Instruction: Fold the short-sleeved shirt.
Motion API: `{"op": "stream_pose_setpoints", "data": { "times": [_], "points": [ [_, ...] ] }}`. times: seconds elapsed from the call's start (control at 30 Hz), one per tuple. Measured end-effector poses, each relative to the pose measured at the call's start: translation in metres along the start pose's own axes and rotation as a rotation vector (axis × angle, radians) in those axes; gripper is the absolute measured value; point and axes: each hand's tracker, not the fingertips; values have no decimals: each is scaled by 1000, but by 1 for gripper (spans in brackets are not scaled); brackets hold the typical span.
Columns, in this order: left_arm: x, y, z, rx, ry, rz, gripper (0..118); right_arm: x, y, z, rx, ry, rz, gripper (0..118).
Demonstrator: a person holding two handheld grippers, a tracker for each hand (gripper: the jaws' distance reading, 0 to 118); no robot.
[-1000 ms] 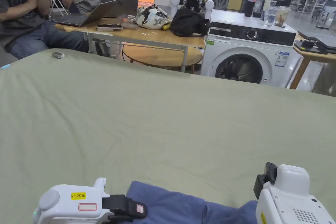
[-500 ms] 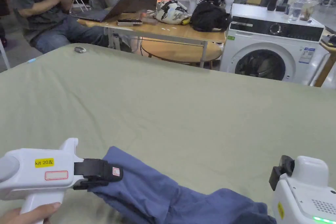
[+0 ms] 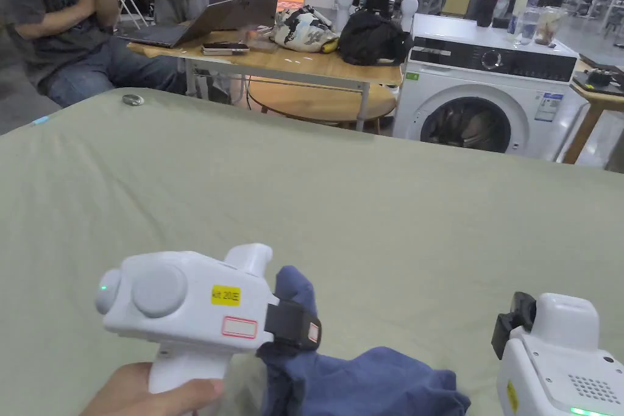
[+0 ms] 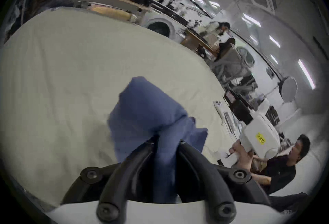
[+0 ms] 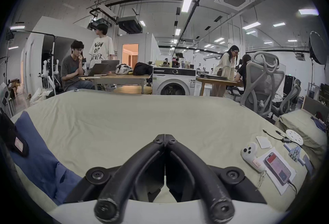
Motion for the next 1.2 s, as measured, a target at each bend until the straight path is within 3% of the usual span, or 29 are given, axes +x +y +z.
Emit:
{"op": "stream_pose_setpoints", "data": {
  "times": [0.17, 0.3, 0.43, 0.47, 0.57, 0.67, 0.73, 0.77, 0.8, 0.87, 1.07, 1.2],
  "points": [
    [50, 1, -71, -129, -61, -52, 6, 18, -3, 5, -7, -34, -5, 0],
    [63, -7, -141, -272, 66, -85, 6, 31, -6, 7, -17, -57, -12, 0],
    [57, -19, -172, -295, 83, -62, 12, 40, -9, 9, -26, -75, -23, 0],
    [53, -17, -171, -295, 83, -39, 15, 41, -9, 10, -28, -78, -26, 0],
    [54, -19, -152, -270, -111, 63, 67, 44, -10, 10, -33, -81, -30, 0],
    [54, -10, -119, -213, -86, -6, 71, 45, -10, 9, -36, -81, -33, 0],
    [46, -3, -100, -153, -161, 39, 70, 45, -10, 10, -36, -78, -40, 0],
    [43, -1, -94, -125, -185, 66, 65, 45, -10, 10, -37, -77, -43, 0],
    [38, 1, -91, -95, -204, 80, 52, 45, -10, 10, -38, -75, -44, 0],
    [31, 3, -101, -102, -201, 80, 8, 45, -11, 11, -38, -73, -46, 0],
    [35, -24, -184, -279, -320, 188, 2, 46, -14, 13, -44, -71, -45, 0],
    [34, -49, -224, -269, -140, 165, 0, 52, -15, 14, -48, -81, -46, 0]
  ]
}}
